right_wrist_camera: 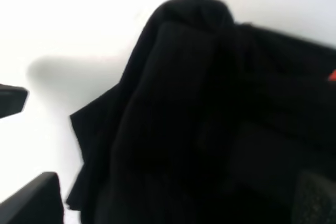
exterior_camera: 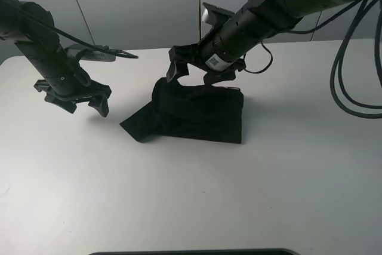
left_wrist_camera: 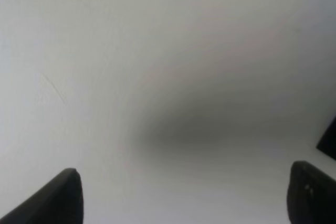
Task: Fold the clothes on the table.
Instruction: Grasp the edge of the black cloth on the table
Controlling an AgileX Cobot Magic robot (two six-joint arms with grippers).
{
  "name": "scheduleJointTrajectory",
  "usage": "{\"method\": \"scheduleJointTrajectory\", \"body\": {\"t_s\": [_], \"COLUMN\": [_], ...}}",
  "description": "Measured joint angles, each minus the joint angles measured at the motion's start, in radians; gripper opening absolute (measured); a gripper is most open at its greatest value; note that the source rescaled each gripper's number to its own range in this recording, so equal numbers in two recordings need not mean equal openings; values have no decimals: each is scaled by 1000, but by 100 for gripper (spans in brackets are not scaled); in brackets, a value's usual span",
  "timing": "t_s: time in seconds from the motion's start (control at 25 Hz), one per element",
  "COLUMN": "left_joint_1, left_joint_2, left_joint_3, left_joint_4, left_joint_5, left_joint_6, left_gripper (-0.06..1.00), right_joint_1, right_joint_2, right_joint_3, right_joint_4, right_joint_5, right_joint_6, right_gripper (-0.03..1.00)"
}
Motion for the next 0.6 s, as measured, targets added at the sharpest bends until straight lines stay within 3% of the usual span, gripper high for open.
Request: {"method": "scheduleJointTrajectory", "body": {"t_s": [0.16,0.24,0.32,0.4,0.6], "left_joint_1": [0,0,0,0,0], "left_joint_2": [0,0,0,0,-14], "left_joint_3": [0,0,-2,-11,-39], "left_joint_4": [0,0,0,-4,-67], "left_joint_5": [0,0,0,9,54], "left_joint_6": [0,0,0,0,46], "left_gripper": [100,100,100,100,100], "right_joint_1": [-41,-74,-110,-144,-181], "right_joint_2": [-71,-95,-107,-112,-137], "right_joint_3": [-2,-2,-2,-2,13], "right_joint_4": [-309,-516,-657,-735,-790], "right_joint_5": [18,57,107,143,177], "right_joint_6": [140,256,335,373,388], "right_gripper": [90,90,90,90,90]}}
